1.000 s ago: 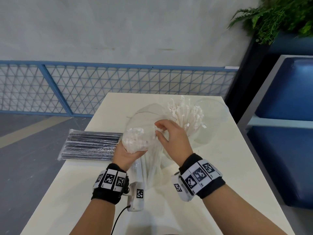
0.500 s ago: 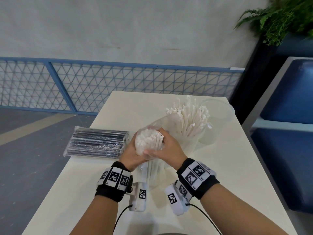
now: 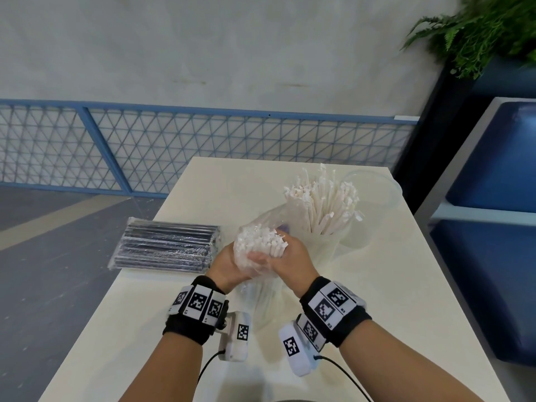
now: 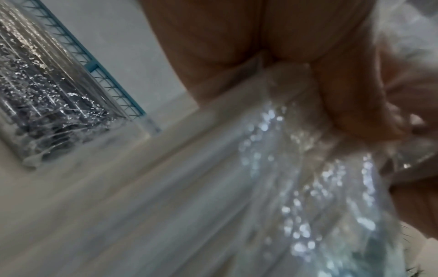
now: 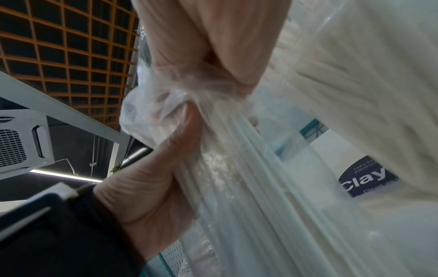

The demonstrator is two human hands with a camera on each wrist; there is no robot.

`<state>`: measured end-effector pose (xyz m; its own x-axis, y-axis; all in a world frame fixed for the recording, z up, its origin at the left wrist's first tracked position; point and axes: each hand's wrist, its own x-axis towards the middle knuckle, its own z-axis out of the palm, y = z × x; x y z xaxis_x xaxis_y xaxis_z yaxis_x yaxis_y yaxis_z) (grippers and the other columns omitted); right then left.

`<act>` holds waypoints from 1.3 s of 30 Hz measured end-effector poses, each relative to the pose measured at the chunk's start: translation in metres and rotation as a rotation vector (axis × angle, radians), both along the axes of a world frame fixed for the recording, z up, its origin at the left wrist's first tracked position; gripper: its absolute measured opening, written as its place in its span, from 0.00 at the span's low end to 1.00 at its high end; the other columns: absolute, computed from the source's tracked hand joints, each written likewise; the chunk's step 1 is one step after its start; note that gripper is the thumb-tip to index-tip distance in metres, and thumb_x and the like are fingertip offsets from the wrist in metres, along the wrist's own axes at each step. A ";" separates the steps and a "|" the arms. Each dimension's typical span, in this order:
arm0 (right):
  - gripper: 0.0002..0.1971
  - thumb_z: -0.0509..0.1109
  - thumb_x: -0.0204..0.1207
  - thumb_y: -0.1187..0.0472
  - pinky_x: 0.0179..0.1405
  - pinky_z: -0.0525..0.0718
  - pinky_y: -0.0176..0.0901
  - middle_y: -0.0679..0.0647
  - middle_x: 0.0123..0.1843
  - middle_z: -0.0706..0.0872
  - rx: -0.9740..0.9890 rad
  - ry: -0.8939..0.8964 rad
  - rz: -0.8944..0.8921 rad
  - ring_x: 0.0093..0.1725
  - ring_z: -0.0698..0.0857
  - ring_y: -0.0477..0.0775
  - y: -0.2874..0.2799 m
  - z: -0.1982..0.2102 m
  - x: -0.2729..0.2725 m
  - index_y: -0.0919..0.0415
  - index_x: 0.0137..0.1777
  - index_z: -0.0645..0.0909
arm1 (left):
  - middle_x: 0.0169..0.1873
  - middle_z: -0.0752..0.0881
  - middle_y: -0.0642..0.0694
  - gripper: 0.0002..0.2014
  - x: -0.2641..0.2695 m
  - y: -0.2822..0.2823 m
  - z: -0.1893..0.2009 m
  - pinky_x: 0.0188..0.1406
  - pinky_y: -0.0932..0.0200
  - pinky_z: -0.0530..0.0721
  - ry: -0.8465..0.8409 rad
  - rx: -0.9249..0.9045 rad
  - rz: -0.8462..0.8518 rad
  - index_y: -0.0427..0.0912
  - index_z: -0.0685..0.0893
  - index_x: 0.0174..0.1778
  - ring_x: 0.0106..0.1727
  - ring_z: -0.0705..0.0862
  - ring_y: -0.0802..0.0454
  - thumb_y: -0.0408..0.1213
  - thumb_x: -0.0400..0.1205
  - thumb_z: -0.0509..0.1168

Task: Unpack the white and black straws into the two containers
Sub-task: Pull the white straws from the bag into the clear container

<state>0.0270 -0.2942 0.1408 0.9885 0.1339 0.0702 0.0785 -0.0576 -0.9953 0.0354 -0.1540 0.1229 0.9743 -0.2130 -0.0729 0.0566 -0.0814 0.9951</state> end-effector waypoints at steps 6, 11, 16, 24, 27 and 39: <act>0.12 0.76 0.71 0.64 0.57 0.85 0.46 0.54 0.48 0.90 0.015 -0.030 -0.085 0.52 0.88 0.50 -0.008 0.004 -0.001 0.63 0.54 0.85 | 0.35 0.90 0.66 0.29 0.000 0.001 -0.001 0.40 0.73 0.83 -0.026 -0.014 0.059 0.54 0.83 0.44 0.42 0.88 0.69 0.45 0.46 0.78; 0.05 0.74 0.73 0.61 0.61 0.83 0.52 0.56 0.48 0.89 0.080 -0.051 -0.106 0.53 0.88 0.55 -0.019 0.021 0.001 0.56 0.48 0.84 | 0.30 0.88 0.70 0.23 -0.002 0.000 -0.001 0.38 0.76 0.83 -0.068 0.043 0.098 0.54 0.82 0.41 0.38 0.86 0.74 0.28 0.57 0.81; 0.12 0.74 0.71 0.58 0.63 0.81 0.54 0.56 0.49 0.89 0.246 -0.062 -0.151 0.55 0.87 0.57 -0.028 0.038 0.006 0.61 0.52 0.84 | 0.27 0.88 0.67 0.20 0.001 -0.001 -0.004 0.35 0.73 0.84 -0.071 0.097 0.126 0.51 0.83 0.38 0.34 0.87 0.72 0.20 0.64 0.77; 0.04 0.66 0.78 0.66 0.44 0.84 0.41 0.53 0.37 0.86 0.471 -0.177 -0.226 0.41 0.86 0.50 -0.055 0.076 0.021 0.60 0.44 0.81 | 0.24 0.88 0.63 0.13 -0.002 -0.002 -0.002 0.28 0.73 0.83 -0.046 0.118 0.112 0.49 0.84 0.35 0.30 0.86 0.70 0.25 0.66 0.77; 0.03 0.66 0.77 0.67 0.45 0.86 0.41 0.50 0.36 0.88 0.562 -0.159 -0.235 0.42 0.88 0.49 -0.058 0.079 0.020 0.62 0.46 0.81 | 0.25 0.88 0.61 0.13 -0.002 -0.002 -0.001 0.31 0.71 0.84 -0.044 0.101 0.114 0.49 0.84 0.36 0.32 0.87 0.68 0.26 0.68 0.76; 0.07 0.76 0.70 0.67 0.50 0.85 0.43 0.49 0.38 0.88 0.127 0.032 -0.133 0.43 0.87 0.47 -0.015 0.032 -0.005 0.53 0.37 0.85 | 0.35 0.90 0.65 0.19 -0.006 -0.005 0.004 0.39 0.73 0.83 -0.091 0.064 0.027 0.54 0.85 0.44 0.42 0.88 0.68 0.42 0.59 0.80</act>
<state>0.0217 -0.3088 0.1728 0.9989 -0.0059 0.0464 0.0467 0.0612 -0.9970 0.0291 -0.1590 0.1273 0.9829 -0.1839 0.0031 -0.0302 -0.1449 0.9890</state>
